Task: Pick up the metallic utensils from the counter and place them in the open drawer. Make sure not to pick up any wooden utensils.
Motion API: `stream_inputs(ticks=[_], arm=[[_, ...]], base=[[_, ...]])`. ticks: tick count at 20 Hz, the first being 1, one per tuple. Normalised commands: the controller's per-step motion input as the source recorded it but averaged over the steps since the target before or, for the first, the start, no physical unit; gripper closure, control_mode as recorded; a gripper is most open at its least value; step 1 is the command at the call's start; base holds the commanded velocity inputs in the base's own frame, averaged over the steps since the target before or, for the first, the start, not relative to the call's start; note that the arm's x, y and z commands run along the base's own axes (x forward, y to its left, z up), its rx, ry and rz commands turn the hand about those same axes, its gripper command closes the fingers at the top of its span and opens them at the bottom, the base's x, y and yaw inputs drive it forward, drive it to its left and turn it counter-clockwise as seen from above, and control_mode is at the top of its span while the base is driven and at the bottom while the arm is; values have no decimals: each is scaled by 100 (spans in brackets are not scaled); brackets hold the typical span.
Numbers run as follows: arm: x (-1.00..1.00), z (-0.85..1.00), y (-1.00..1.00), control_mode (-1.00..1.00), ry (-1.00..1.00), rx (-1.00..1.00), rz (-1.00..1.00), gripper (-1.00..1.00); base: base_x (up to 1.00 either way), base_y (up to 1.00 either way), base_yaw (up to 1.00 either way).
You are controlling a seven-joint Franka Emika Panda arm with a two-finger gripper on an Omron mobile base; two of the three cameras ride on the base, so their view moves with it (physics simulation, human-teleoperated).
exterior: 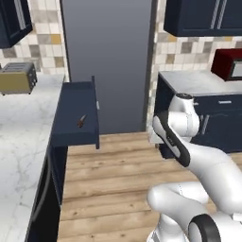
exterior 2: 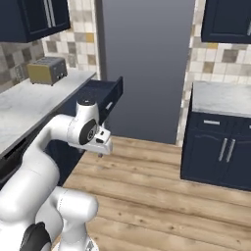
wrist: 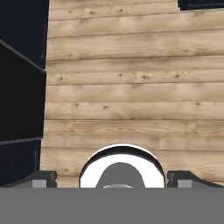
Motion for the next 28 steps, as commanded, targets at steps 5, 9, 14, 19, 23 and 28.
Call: stream_inputs(ticks=[5, 9, 14, 19, 23, 28], arm=[[0, 0, 0, 100, 0, 0, 0, -100], [0, 0, 0, 100, 0, 0, 0, -100], [0, 0, 0, 100, 0, 0, 0, -100], [0, 0, 0, 100, 0, 0, 0, -100], [0, 0, 0, 100, 0, 0, 0, -100], [0, 0, 0, 100, 0, 0, 0, -100]], base=[[-100, -15, -18], [-96, -28, -10], [-89, -51, -3], [-100, -5, 0], [-100, 0, 0], [-100, 0, 0]])
